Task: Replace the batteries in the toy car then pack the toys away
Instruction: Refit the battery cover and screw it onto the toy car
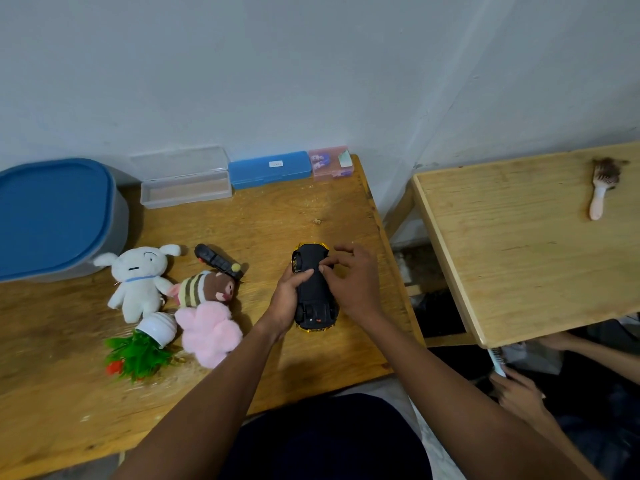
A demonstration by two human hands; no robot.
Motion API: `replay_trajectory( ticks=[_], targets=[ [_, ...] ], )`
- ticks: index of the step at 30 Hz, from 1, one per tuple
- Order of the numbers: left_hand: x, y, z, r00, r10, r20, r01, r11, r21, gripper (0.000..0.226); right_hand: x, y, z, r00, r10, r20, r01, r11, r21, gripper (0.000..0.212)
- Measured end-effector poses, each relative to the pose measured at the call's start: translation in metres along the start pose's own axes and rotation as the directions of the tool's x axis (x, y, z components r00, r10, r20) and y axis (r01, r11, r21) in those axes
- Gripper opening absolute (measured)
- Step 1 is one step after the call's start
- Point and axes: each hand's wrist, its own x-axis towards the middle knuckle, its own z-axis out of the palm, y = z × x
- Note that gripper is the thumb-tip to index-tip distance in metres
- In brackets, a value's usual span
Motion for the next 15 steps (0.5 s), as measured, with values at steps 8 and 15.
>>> replay_trajectory(
  ticks=[8, 15],
  targets=[
    [0.000, 0.000, 0.000, 1.000, 0.010, -0.003, -0.010, 1.000, -0.004, 0.030, -0.005, -0.002, 0.004, 0.999, 0.013, -0.035, -0.014, 0.999, -0.029, 0.009],
    [0.000, 0.000, 0.000, 1.000, -0.014, -0.008, 0.013, 0.999, -0.034, 0.029, -0.003, 0.009, 0.004, 1.000, -0.023, 0.017, 0.022, 0.996, 0.092, 0.006]
  ],
)
